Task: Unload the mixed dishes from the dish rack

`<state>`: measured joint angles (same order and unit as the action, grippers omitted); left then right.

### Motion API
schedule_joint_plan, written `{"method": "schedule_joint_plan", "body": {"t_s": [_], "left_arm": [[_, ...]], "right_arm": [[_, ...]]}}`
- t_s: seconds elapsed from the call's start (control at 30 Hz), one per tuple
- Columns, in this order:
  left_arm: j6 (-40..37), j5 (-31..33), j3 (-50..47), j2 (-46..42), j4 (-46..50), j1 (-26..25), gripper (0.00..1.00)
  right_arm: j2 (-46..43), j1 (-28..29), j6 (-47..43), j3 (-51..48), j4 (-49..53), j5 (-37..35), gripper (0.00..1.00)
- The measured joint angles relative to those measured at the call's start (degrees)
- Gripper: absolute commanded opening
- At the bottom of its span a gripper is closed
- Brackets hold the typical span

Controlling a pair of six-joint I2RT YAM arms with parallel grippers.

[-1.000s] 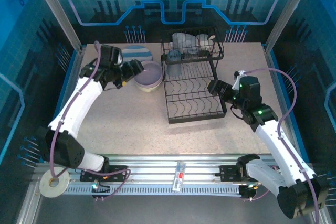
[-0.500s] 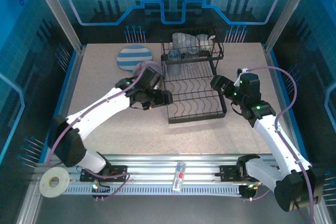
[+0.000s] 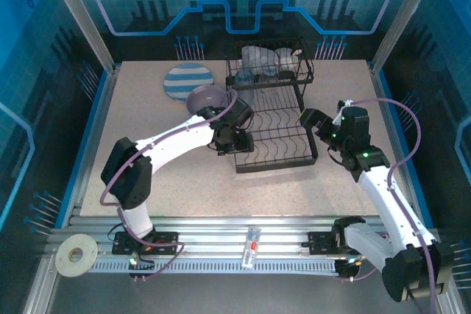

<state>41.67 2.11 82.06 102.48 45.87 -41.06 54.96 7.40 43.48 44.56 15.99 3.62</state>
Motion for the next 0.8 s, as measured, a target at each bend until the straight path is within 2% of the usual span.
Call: {"method": "schedule_joint_plan", "body": {"t_s": [0.3, 0.63, 0.8], "left_arm": [[0.42, 1.88, 1.95, 4.15, 1.09, 0.0, 0.56], [0.44, 2.4, 3.98, 8.87, 1.9, 0.0, 0.42], [0.26, 3.21, 4.61, 10.27, 2.6, 0.02, 0.32]], "right_arm": [[0.02, -0.46, -1.05, 0.0, -0.11, 0.42, 1.0], [0.68, -0.63, -1.53, 0.0, -0.66, 1.36, 1.0], [1.33, -1.86, -2.95, 0.46, -0.94, 1.6, 1.0]]}}
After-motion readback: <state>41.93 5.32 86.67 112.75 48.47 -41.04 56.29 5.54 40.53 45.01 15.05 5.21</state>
